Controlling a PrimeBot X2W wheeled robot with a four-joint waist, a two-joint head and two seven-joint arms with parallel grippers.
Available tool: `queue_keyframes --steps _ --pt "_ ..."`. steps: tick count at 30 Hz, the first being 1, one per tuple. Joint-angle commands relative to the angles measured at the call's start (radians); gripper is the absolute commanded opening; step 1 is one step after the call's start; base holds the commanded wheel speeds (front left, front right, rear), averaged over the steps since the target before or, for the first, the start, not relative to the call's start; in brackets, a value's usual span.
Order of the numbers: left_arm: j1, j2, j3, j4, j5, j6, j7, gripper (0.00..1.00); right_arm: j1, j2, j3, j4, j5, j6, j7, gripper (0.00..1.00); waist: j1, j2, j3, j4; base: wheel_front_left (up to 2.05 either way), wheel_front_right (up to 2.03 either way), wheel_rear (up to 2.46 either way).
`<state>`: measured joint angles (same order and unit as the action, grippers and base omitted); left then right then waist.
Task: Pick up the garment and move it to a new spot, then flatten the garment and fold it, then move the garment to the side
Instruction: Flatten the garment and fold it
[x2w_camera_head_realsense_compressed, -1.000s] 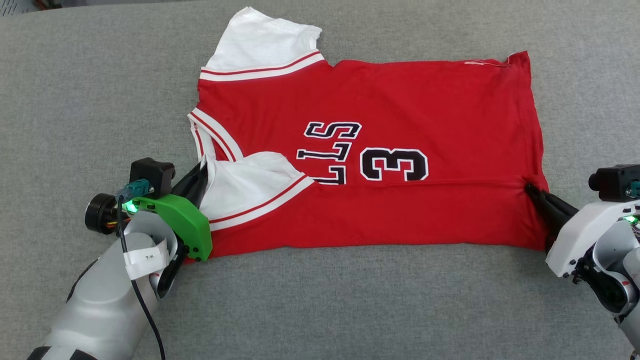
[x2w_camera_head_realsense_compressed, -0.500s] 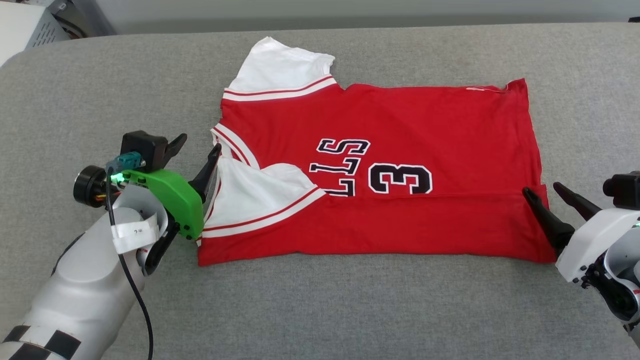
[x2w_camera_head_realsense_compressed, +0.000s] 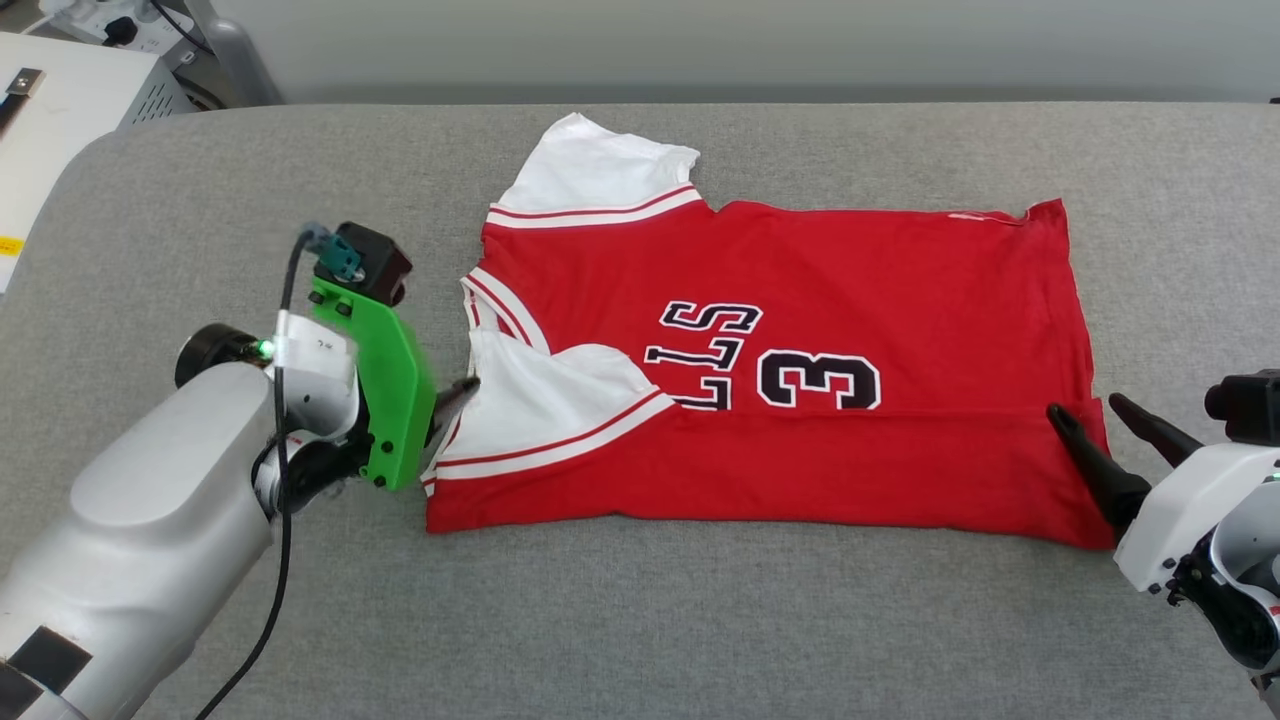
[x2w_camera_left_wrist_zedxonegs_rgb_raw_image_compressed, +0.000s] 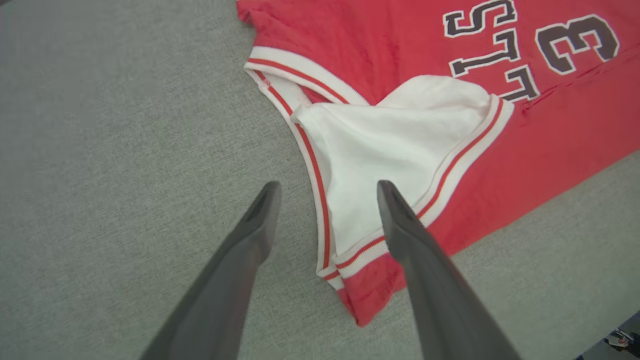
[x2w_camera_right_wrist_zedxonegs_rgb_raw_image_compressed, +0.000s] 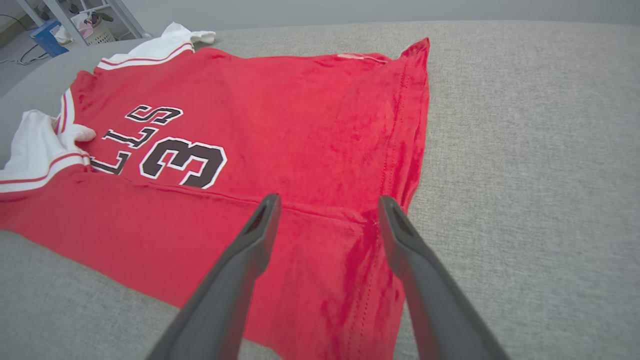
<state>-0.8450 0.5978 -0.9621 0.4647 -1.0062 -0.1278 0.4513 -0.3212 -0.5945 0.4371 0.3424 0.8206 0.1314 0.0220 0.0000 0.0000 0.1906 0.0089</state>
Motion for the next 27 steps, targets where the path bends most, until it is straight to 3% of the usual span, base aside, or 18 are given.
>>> queue_keyframes --steps 1,7,19,24,25,26,27 --pt "-0.016 0.008 -0.019 -0.011 -0.022 -0.003 0.035 1.00 0.015 0.007 -0.005 -0.007 -0.011 -0.001 0.006 1.00 0.0000 0.0000 -0.001 -0.002 0.00 0.00 0.00" --pt "-0.013 0.037 -0.131 -0.040 -0.068 -0.003 0.198 1.00 0.021 0.021 -0.017 -0.023 -0.020 -0.001 0.032 1.00 0.0000 0.0000 0.006 -0.015 0.00 0.00 0.00" --pt "0.044 0.010 -0.186 0.100 -0.103 -0.003 0.181 1.00 -0.004 0.045 -0.005 -0.030 -0.032 -0.001 0.054 1.00 0.0000 0.0000 0.054 -0.050 0.00 0.00 0.00" --pt "0.056 0.008 -0.244 0.092 -0.086 -0.003 0.167 1.00 -0.016 0.038 -0.001 -0.030 -0.037 -0.001 0.055 1.00 0.0000 0.0000 0.054 -0.053 0.00 0.00 0.00" --pt "0.055 0.007 -0.250 0.091 -0.085 -0.003 0.159 0.46 -0.018 0.033 -0.003 -0.030 -0.042 -0.001 0.053 1.00 0.0000 0.0000 0.051 -0.051 0.00 0.00 0.00" --pt "0.052 0.008 -0.254 0.088 -0.082 -0.003 0.150 0.00 -0.020 0.030 -0.008 -0.028 -0.046 -0.001 0.053 1.00 0.0000 0.0000 0.049 -0.049 0.00 0.00 0.00" --pt "0.048 0.010 -0.256 0.086 -0.084 -0.003 0.137 0.00 -0.024 0.028 -0.011 -0.029 -0.054 -0.001 0.052 1.00 0.0000 0.0000 0.045 -0.048 0.00 0.00 0.00"
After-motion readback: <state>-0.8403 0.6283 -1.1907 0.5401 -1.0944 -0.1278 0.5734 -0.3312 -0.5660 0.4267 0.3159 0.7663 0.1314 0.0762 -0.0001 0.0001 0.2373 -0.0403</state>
